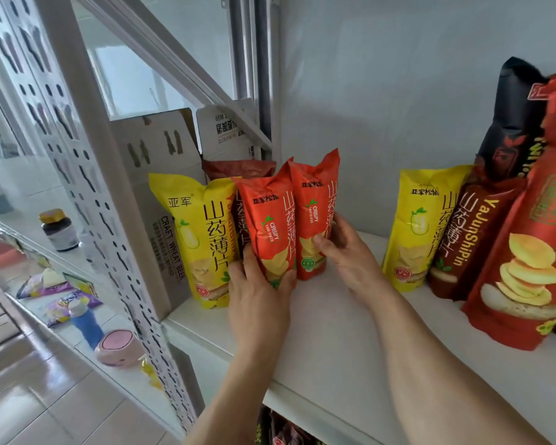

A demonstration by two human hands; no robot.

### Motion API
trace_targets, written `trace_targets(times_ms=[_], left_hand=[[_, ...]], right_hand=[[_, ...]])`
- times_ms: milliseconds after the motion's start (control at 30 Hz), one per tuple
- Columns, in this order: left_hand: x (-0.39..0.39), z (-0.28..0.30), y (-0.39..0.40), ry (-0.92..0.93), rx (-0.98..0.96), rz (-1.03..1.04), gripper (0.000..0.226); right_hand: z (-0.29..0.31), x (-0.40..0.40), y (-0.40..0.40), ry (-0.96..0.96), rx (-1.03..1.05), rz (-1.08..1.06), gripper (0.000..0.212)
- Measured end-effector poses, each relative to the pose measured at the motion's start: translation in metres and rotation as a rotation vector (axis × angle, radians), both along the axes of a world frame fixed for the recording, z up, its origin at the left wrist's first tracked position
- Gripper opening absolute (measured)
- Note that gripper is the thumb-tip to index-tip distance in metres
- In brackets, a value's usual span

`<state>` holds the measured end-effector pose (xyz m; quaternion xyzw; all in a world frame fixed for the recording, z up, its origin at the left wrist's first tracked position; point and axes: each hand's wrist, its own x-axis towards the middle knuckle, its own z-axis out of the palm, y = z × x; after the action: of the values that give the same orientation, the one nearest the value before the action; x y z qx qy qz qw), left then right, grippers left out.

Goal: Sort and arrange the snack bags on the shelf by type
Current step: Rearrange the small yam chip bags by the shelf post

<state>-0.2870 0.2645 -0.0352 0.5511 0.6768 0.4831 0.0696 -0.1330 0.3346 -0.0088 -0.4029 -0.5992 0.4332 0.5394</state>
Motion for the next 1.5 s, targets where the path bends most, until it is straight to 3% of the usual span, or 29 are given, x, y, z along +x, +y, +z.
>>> trace_targets(times_ms=[133,167,267,333,433,500,667,900,1033,1133,1300,1500], left_hand=[[0.002,-0.001,-0.001,0.024,-0.017,0.018,0.091],[0.002,0.000,-0.002,0.024,-0.009,0.032,0.093],[0.009,0.002,-0.011,0.036,0.059,0.098,0.093],[0.019,0.001,-0.018,0.070,0.216,0.094,0.086],[0.044,0.001,-0.024,0.117,0.450,-0.002,0.070],[0.063,0.006,-0.022,0.077,0.488,-0.109,0.062],[0.105,0.022,0.000,-0.133,0.160,-0.414,0.067],[0.146,0.027,0.030,-0.429,-0.173,-0.722,0.099],[0.154,0.025,0.040,-0.509,-0.171,-0.879,0.053],[0.153,0.026,0.048,-0.469,-0.146,-0.859,0.057],[0.144,0.025,0.056,-0.515,-0.112,-0.866,0.046],[0.132,0.019,0.068,-0.562,-0.119,-0.832,0.050]], right_hand=[[0.000,0.010,-0.009,-0.081,-0.018,-0.046,0.088],[0.002,0.013,-0.014,-0.111,-0.029,-0.083,0.090],[0.005,0.025,-0.027,-0.171,-0.003,-0.172,0.069],[0.011,0.037,-0.041,-0.186,0.025,-0.228,0.054],[0.020,0.059,-0.065,-0.189,0.074,-0.335,0.038],[0.025,0.074,-0.083,-0.200,0.099,-0.419,0.032],[0.025,0.099,-0.113,-0.234,0.156,-0.644,0.034],[0.018,0.098,-0.120,-0.200,0.158,-0.750,0.052],[0.015,0.089,-0.118,-0.268,0.185,-0.854,0.063],[0.011,0.083,-0.113,-0.285,0.183,-0.930,0.080],[0.008,0.077,-0.099,-0.287,0.111,-0.998,0.090],[0.011,0.079,-0.080,-0.304,0.043,-1.064,0.079]])
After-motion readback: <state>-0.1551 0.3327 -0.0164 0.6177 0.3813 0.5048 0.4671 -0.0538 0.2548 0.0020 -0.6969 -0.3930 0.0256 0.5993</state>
